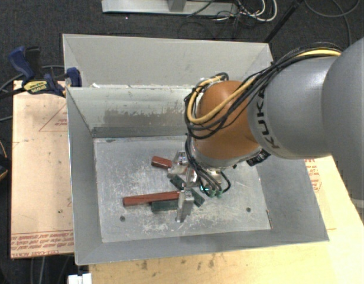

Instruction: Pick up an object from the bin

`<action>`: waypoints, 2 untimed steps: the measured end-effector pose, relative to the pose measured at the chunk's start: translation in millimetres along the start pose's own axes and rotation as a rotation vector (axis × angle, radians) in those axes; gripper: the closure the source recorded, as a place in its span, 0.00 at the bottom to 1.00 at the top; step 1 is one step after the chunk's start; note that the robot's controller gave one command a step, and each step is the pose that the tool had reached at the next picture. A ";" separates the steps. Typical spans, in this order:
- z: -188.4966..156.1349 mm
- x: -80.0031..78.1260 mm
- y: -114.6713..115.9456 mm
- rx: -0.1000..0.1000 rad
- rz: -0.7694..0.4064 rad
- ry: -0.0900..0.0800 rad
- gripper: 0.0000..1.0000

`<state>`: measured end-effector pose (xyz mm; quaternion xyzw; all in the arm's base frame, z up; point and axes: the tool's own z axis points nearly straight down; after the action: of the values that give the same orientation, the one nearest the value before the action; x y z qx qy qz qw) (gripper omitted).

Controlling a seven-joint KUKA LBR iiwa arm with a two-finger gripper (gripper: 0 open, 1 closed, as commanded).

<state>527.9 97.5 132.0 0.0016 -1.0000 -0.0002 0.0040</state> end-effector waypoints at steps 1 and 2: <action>-4.2 -2.0 -0.3 -0.001 0.003 -0.008 0.00; 58.5 -8.3 15.5 -0.002 -0.223 -0.022 1.00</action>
Offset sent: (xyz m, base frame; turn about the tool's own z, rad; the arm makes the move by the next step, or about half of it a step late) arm 0.0037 0.0140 -0.0620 -0.2259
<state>535.7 113.1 73.5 0.1127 -0.9936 -0.0019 -0.0072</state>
